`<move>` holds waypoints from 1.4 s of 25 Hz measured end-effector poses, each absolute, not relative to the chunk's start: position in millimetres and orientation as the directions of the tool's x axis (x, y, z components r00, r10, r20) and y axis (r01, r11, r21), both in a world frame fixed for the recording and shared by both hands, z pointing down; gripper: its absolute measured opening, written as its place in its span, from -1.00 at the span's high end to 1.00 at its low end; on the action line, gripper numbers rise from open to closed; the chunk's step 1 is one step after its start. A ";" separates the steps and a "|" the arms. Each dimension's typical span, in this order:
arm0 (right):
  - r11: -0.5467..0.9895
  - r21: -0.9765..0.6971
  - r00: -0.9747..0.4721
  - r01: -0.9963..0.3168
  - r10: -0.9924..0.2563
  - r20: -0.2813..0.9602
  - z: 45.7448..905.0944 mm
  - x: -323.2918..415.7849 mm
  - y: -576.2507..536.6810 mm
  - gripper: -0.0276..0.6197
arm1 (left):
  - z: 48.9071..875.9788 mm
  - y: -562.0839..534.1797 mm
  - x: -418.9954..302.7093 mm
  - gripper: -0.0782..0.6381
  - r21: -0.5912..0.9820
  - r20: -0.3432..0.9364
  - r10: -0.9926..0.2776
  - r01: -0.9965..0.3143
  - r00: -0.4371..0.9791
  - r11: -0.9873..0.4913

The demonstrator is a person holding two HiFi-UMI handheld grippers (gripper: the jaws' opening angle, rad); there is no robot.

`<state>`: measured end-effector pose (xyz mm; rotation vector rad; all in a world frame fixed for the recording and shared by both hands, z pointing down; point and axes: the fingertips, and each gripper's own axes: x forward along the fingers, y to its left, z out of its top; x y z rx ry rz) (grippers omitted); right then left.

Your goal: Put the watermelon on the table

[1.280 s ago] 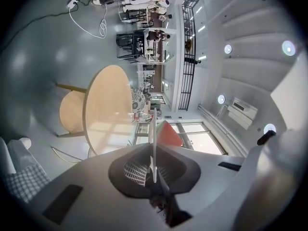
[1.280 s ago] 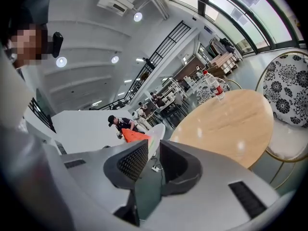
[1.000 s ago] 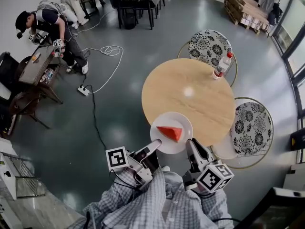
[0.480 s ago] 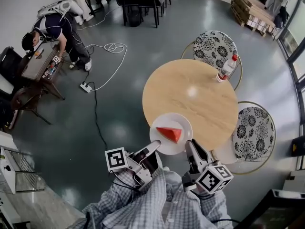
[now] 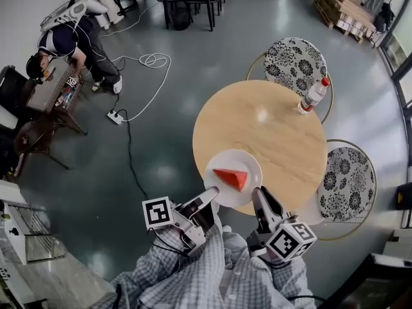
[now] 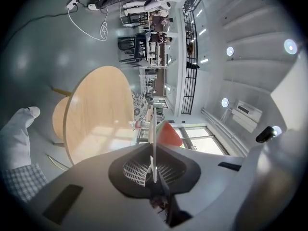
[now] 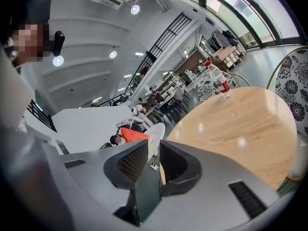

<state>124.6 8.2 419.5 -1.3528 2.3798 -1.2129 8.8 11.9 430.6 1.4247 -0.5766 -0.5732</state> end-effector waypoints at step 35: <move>0.141 -0.708 -0.498 -0.692 -0.803 0.327 446.2 96.3 -200.4 0.67 | 456.6 -206.4 -18.8 0.70 0.993 0.071 -0.582 -0.003 0.810 0.117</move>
